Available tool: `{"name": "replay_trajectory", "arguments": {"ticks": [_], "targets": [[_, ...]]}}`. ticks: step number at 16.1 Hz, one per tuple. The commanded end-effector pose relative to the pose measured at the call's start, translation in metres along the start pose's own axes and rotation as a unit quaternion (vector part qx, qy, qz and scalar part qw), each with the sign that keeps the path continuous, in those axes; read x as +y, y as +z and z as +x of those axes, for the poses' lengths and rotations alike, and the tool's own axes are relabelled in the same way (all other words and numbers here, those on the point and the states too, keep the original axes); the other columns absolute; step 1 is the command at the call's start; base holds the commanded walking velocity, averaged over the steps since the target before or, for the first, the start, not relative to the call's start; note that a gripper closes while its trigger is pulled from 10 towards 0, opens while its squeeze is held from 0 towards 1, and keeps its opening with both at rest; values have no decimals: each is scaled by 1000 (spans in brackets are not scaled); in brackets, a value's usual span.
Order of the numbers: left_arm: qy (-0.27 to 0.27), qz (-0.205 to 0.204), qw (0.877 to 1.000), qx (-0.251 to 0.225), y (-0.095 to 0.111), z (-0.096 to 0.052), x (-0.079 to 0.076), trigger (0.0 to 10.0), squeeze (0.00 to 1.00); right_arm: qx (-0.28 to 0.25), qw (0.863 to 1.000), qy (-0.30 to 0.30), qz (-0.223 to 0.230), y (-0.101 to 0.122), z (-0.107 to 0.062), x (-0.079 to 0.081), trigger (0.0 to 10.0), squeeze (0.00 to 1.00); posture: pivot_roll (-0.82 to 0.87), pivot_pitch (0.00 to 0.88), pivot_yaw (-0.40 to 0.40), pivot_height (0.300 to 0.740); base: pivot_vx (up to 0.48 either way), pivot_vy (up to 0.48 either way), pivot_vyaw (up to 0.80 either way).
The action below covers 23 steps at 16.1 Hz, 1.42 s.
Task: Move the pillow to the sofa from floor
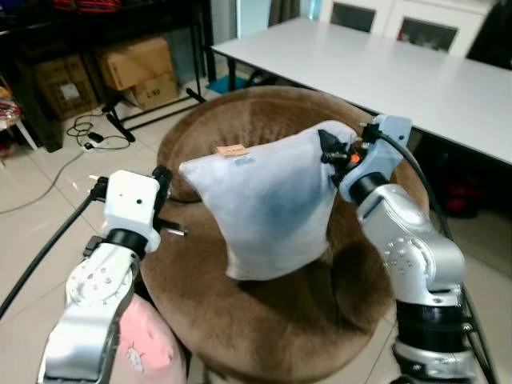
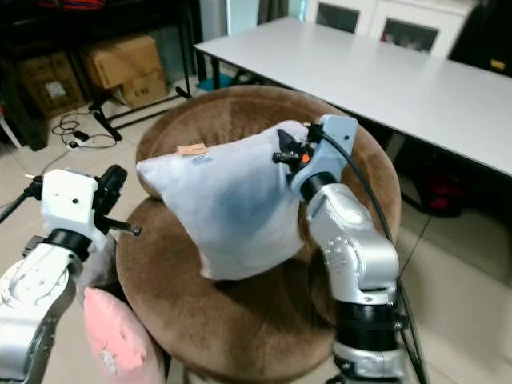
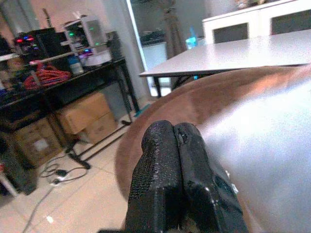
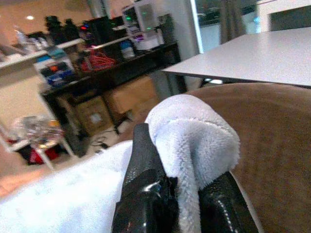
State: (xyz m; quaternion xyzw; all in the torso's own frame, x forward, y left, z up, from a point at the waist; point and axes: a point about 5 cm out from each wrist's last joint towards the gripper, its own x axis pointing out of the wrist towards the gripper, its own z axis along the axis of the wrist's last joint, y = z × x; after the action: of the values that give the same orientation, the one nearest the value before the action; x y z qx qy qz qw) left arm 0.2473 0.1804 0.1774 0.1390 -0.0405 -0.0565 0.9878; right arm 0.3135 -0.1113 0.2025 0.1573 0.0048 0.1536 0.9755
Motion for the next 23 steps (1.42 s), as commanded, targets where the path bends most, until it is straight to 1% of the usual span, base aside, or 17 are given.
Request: {"name": "replay_trajectory", "arguments": {"ticks": [1,5,7,9,10,13,14,16,21,23], "targets": [[-4,6,1000,-1,0,1,0,10000,0,-30,999,9,-7,12,0,5,10000,0,-45,0,-4,740,270,0,0],[-5,7,1000,-2,0,0,-1,10000,0,-30,999,19,-8,13,1,6,10000,0,-42,0,-11,740,270,0,0],[-4,7,1000,-2,0,-1,-1,10000,0,-28,999,35,-9,13,3,12,10000,0,-38,0,-15,740,272,0,0],[-3,9,1000,-2,0,-1,-1,10000,0,-27,999,38,-9,13,4,13,10000,0,-37,0,-17,740,266,0,0],[2,14,1000,1,-2,-1,0,10000,0,-23,998,54,-12,12,7,18,10000,0,-34,0,-20,740,0,0,0],[-1,17,1000,7,-4,-4,-1,10000,0,-15,997,71,-18,12,10,24,10000,0,-33,0,-25,740,0,0,0],[-7,20,1000,12,-6,-6,-1,10000,0,0,996,89,-32,9,11,26,10000,0,-31,0,-26,740,0,0,0],[-31,31,999,32,-13,-12,-1,10000,0,30,993,94,-63,3,14,25,10000,0,-28,0,-31,740,0,0,0],[-51,41,996,56,-20,-25,1,10000,0,60,989,107,-77,3,12,29,10000,0,-30,0,-35,740,0,0,0],[-64,41,995,64,-22,-29,-1,10000,0,62,990,105,-67,8,13,33,10000,0,-33,0,-36,740,0,0,0]]}}
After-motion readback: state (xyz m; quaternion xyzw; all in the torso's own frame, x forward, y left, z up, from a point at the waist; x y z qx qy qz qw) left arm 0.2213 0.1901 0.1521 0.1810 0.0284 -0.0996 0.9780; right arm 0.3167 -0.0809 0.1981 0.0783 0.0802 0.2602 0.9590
